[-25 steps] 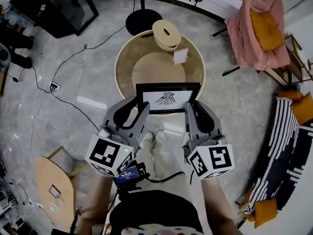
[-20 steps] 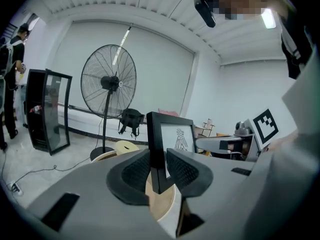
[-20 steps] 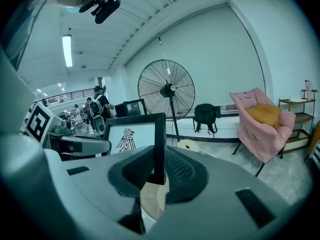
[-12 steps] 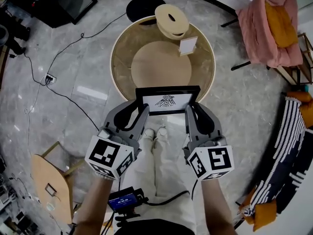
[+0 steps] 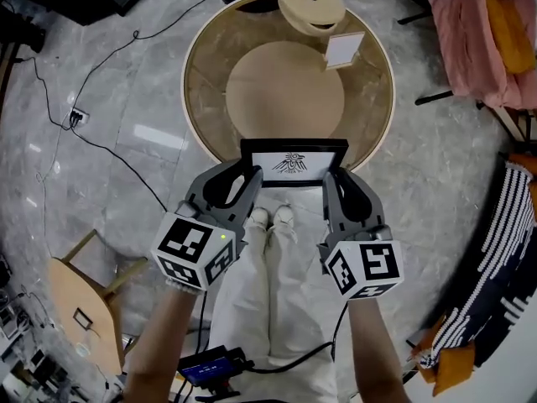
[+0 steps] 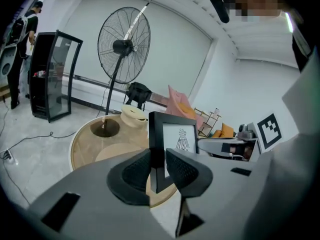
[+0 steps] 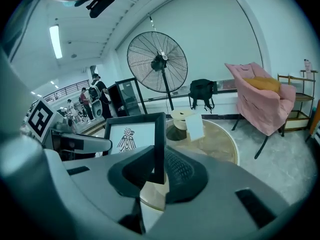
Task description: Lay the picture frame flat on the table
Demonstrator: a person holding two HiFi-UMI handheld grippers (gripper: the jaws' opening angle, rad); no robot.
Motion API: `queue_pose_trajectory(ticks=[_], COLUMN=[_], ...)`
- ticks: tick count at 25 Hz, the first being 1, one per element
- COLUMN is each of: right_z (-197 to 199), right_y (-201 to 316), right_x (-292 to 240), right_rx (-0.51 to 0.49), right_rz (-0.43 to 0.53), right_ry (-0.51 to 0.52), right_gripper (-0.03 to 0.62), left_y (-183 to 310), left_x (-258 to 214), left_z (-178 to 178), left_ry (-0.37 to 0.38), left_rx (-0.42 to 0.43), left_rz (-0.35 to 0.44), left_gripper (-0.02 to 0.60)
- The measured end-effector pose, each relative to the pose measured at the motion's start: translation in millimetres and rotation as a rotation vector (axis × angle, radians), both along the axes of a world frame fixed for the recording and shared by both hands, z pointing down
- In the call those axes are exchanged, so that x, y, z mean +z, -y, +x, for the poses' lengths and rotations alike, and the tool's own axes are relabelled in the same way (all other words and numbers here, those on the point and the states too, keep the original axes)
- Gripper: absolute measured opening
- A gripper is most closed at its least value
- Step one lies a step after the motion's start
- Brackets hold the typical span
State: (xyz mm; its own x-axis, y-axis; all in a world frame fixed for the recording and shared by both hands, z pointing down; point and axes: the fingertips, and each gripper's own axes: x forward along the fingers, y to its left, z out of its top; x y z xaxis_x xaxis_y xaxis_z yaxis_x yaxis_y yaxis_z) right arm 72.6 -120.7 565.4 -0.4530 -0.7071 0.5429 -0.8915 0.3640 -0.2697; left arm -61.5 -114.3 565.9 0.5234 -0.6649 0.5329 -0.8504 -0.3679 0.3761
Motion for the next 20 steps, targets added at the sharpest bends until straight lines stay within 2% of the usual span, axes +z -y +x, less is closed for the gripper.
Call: queue_pose_trajectory(ticks=[8,20], right_z=[-2,0], right_y=[9,35], right_x=[69,152], right_rx=[0.0,0.025], right_rz=[-0.044,-0.147], right_ry=[-0.018,-0.016], right_gripper=[0.078,0.077], left_y=[13,40], left_x=[73,153], left_z=[-2,1], left_ry=[0.007,0.032], left_rx=[0.012,0.033], left_rz=[-0.068,-0.163], left_gripper=[0.11,0.112])
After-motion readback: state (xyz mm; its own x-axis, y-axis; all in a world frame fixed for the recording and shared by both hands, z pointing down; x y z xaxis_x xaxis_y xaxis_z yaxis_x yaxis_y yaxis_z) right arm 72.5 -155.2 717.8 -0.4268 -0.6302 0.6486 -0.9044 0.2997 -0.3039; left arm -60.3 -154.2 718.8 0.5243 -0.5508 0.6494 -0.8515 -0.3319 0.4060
